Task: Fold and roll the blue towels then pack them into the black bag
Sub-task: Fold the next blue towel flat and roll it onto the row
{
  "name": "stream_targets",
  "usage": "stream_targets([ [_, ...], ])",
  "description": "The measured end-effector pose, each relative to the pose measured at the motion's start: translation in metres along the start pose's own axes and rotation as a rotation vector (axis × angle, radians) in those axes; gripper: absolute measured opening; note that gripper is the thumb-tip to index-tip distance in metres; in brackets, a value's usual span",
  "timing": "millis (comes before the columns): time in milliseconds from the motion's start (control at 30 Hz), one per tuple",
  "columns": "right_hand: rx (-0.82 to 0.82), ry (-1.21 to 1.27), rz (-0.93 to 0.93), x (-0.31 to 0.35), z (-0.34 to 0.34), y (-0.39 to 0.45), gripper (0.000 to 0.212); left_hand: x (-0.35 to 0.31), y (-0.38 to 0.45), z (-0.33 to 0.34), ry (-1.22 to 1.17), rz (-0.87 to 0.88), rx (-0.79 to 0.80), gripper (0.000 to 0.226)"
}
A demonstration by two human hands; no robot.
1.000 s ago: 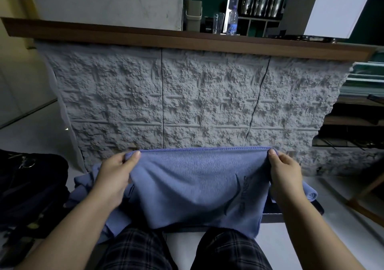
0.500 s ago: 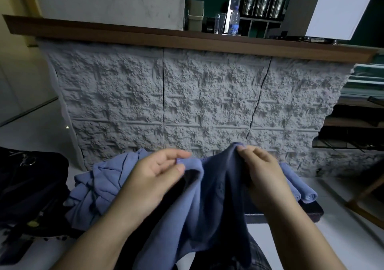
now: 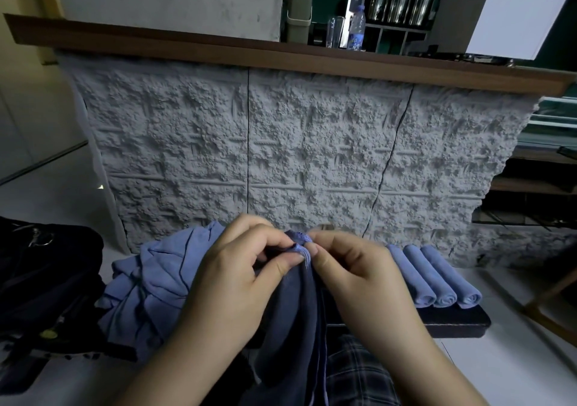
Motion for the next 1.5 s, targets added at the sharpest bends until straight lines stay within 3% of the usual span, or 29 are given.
stream_targets([
  [167,0.028,-0.107,-0.029,-0.001,0.003,-0.002,0.029,0.006,-0.001,-0.002,0.018,-0.106,-0.045,0.014],
  [533,0.077,-0.052,-0.001,-0.009,0.011,-0.005,0.015,0.015,-0.004,-0.004,0.040,-0.212,-0.027,0.025],
  [667,0.056,0.095,0.065,-0.017,0.010,-0.003,0.015,0.013,-0.004,-0.001,0.053,-0.093,0.013,0.020],
  [767,0.012,0.179,0.092,-0.024,0.005,0.000,0.010,0.015,-0.005,-0.002,0.052,0.038,0.165,0.013],
  [900,-0.083,0.199,0.115,-0.035,-0.008,0.006,0.014,0.029,-0.008,-0.003,0.217,0.079,0.348,0.027],
  [1000,-0.199,0.143,0.131,-0.044,-0.027,0.015,0.017,0.047,-0.005,-0.008,0.499,0.118,0.364,0.022],
  [1200,-0.277,-0.149,0.079,-0.057,-0.041,0.022,0.018,0.056,0.029,-0.035,0.660,0.351,0.301,0.033],
  [1333,-0.371,-0.264,0.035,-0.059,-0.041,0.028,0.021,0.052,0.040,-0.041,0.571,0.412,0.320,0.033],
  [1500,-0.316,-0.282,0.069,-0.066,-0.042,0.031,0.018,0.058,0.034,-0.035,0.389,0.274,0.304,0.023],
])
Point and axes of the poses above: each hand's wrist, its own y-axis towards the middle knuckle, its own z-axis out of the palm, x = y × z, the point moved 1 cm from there along y, towards the middle knuckle, and after that the axes turned 2 degrees about -x, right-handed, at the moved point
